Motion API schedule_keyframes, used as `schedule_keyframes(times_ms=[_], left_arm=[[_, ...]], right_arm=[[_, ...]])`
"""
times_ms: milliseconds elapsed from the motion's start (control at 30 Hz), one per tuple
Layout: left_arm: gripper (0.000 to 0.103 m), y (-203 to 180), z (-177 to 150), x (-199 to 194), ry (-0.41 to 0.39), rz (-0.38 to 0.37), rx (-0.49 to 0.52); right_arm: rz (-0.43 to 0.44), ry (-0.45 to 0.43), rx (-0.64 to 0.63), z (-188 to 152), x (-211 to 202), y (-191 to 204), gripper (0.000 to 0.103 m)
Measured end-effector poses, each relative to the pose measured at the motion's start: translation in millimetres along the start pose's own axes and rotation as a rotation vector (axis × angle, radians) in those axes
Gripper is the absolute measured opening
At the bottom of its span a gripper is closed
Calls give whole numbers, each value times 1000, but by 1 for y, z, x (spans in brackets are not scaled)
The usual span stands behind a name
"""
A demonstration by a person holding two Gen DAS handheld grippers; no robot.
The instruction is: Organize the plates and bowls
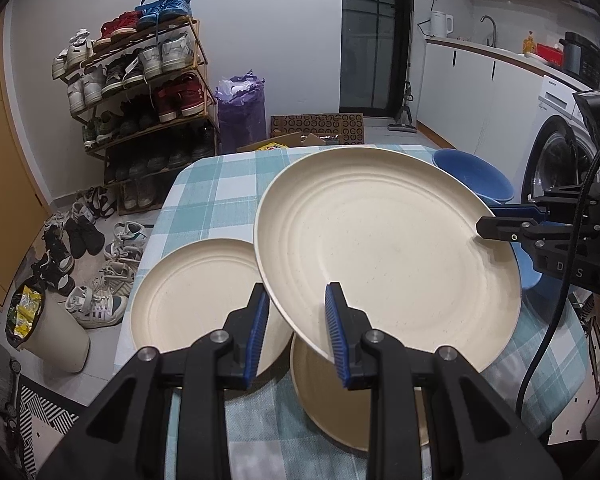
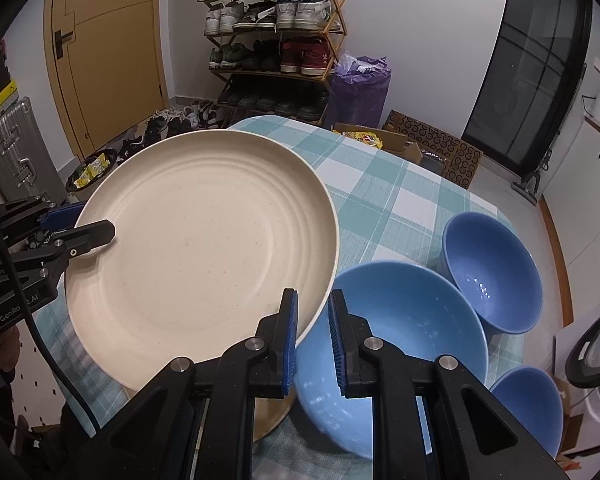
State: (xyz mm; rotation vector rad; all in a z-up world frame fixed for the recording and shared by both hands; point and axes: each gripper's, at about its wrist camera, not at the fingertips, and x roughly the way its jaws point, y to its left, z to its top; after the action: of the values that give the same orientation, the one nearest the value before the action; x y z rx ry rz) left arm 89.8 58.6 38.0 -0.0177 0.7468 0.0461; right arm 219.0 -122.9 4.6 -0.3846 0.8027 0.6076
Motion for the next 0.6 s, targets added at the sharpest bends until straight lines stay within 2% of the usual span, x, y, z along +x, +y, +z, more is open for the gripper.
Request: schedule_keyframes(times_ms=[600], left_arm=[[27, -3, -24, -10, -12, 11, 1]], right_arm=[[9, -12, 3, -23, 2, 12, 16]])
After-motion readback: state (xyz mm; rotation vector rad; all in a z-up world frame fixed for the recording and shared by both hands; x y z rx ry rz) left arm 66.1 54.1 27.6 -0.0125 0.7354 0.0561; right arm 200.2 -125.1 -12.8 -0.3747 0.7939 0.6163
